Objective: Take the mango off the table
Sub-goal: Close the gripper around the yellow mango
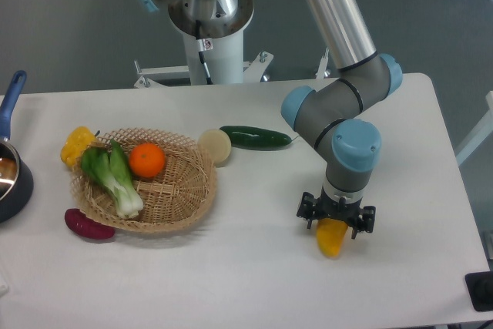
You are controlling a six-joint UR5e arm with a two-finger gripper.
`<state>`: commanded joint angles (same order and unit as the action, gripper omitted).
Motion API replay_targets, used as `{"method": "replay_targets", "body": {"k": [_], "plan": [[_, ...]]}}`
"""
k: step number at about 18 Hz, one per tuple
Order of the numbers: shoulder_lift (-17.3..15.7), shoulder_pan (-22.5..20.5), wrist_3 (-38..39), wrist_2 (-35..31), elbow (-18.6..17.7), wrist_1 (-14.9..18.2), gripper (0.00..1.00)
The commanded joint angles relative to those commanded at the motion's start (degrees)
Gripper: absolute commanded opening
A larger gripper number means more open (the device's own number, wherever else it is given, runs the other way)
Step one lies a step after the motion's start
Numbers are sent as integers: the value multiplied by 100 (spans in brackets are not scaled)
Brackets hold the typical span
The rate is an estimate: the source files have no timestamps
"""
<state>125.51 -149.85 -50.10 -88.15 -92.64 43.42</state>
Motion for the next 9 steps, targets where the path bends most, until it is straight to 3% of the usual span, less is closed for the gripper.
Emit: {"method": "replay_targets", "body": {"k": [2, 6, 9], "plan": [[-44, 0, 0, -44, -9, 18, 58], [-193, 0, 0, -176, -17, 44, 54], [-526, -26, -26, -176, -149, 53, 53]]}}
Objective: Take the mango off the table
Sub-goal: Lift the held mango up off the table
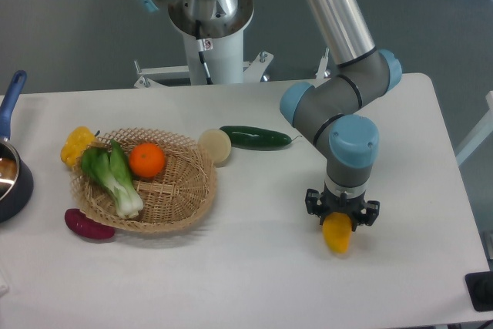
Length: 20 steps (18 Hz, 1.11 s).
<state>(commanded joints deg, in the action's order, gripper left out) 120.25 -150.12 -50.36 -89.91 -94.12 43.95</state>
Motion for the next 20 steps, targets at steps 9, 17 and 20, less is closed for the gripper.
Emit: {"method": "replay_targets", "body": {"k": [9, 17, 20], "plan": [[-528, -650, -317, 70, -326, 140, 52], [-845, -1230, -1485, 97, -317, 228, 52], [-862, -1266, -1879, 79, -238, 255, 51]]}}
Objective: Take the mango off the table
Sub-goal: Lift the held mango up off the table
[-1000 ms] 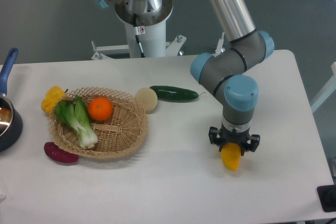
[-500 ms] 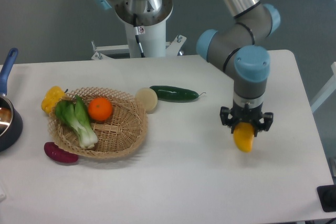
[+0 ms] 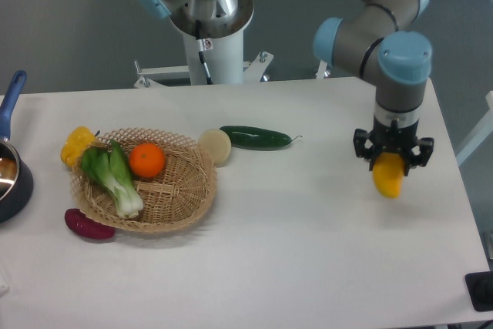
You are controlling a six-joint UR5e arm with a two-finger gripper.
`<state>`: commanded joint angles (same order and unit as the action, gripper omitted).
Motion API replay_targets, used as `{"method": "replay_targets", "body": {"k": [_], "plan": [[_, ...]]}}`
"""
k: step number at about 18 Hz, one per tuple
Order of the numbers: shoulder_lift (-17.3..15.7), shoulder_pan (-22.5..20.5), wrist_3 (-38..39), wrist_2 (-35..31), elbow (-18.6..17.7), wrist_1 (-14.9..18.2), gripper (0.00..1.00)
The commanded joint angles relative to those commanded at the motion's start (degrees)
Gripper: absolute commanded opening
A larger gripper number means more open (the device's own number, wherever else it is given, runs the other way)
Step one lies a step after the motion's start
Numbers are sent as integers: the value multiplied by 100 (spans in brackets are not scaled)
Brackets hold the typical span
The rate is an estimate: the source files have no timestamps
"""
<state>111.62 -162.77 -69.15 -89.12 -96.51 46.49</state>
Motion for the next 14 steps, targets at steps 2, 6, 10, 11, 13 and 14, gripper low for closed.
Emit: {"method": "replay_targets", "body": {"k": [2, 6, 10, 11, 13, 14], "plan": [[0, -9, -291, -26, 9, 0, 51], [-26, -9, -336, -35, 18, 0, 51], [-35, -9, -345, -27, 79, 52, 51], [-35, 0, -336, -26, 79, 53, 51], [-44, 9, -336, -26, 79, 53, 51], [-79, 9, -336, -44, 62, 53, 51]]}}
